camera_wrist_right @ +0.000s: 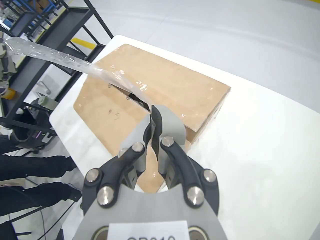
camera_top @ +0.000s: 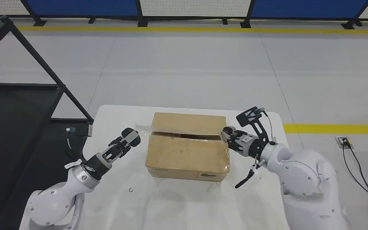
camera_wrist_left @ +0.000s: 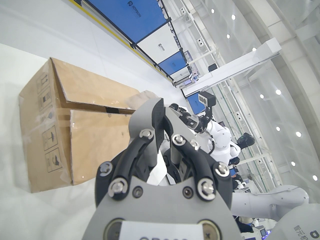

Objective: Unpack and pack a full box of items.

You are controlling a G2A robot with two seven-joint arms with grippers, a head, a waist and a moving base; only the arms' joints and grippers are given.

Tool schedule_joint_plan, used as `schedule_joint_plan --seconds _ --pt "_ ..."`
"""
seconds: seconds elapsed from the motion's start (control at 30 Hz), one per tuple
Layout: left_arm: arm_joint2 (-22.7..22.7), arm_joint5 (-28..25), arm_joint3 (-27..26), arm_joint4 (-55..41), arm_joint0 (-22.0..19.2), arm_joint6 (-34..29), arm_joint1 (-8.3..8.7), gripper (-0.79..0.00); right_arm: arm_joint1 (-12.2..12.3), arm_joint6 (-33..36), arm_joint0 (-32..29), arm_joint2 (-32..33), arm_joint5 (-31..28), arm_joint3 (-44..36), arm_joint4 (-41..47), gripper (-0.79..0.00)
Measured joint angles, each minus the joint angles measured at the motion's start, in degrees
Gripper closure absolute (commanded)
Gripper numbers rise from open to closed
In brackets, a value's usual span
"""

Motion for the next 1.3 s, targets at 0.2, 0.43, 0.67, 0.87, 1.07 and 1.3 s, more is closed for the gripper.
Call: schedule_joint_plan --seconds 0.2,0.43,0.67,0.87,1.07,1.3 --pt "-0.85 -0.63 -0.03 -0.97 -0.07 0.44 0.37 0.0 0.71 -0.7 -0.76 1.43 -1.11 -0.89 4.58 0.0" --pt "-1.73 -0.97 0.32 -1.2 0.29 0.37 0.86 0.0 1.59 2.9 0.03 2.05 2.86 -0.11 4.87 0.0" --pt "-1.91 -0.69 0.43 -1.53 0.45 0.12 0.94 0.0 1.6 2.95 0.07 2.04 2.75 -0.14 4.98 0.0" --pt "-1.79 -0.65 0.3 -1.5 0.57 0.33 0.94 0.0 1.66 1.91 -0.41 1.73 2.8 0.31 5.89 0.0" --pt "-1.14 0.64 -0.35 -1.19 0.66 0.09 1.24 0.0 2.36 8.78 3.09 3.41 7.13 4.1 16.22 0.0" --pt "-2.3 2.42 1.03 -4.23 -0.28 -3.61 1.87 0.0 3.54 18.97 10.86 4.09 15.04 13.61 21.15 0.0"
